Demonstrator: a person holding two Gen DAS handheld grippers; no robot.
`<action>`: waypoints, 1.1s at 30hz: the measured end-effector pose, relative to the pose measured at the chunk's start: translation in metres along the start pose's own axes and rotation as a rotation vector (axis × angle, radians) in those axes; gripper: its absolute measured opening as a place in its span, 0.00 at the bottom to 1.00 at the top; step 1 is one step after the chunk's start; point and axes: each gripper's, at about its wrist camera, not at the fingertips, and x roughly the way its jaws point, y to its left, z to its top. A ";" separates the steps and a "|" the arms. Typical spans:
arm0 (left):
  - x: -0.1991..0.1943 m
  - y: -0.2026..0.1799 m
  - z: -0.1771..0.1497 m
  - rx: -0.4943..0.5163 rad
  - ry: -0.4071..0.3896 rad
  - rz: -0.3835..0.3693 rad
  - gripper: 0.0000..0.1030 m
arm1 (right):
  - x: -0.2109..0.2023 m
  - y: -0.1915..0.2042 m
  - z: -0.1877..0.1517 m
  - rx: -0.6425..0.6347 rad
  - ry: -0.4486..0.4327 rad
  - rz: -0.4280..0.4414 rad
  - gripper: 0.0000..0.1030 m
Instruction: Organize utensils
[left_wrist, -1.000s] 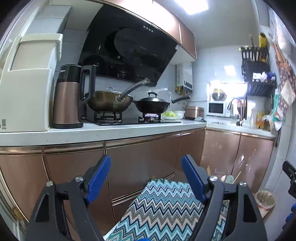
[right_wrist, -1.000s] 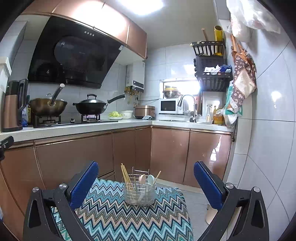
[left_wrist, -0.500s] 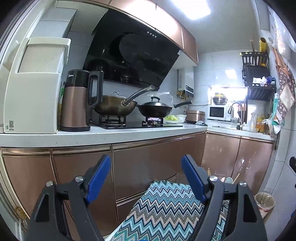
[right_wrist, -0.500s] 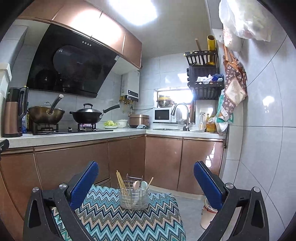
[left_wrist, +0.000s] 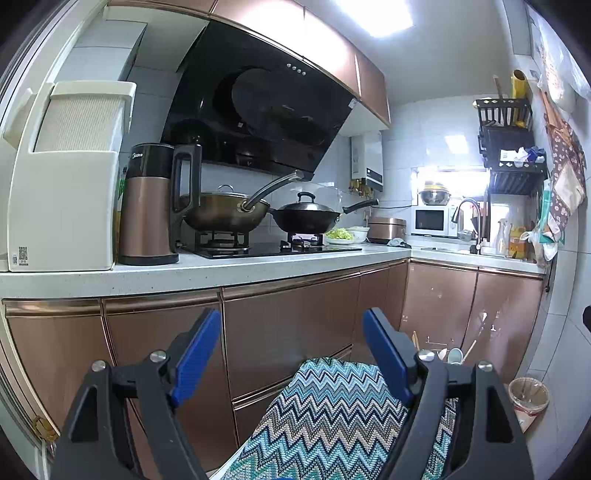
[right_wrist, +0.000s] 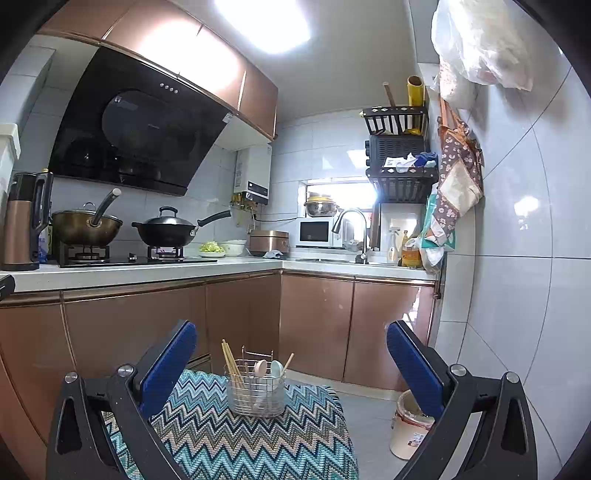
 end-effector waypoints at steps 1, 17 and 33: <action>0.000 -0.002 0.000 0.006 -0.001 -0.002 0.76 | 0.000 -0.001 0.000 0.001 -0.001 -0.003 1.00; -0.003 -0.009 -0.002 0.035 -0.012 -0.014 0.76 | 0.001 -0.006 -0.001 0.006 0.008 -0.014 1.00; -0.009 -0.004 -0.003 0.039 -0.036 -0.005 0.76 | -0.003 -0.003 -0.004 -0.001 0.005 -0.009 1.00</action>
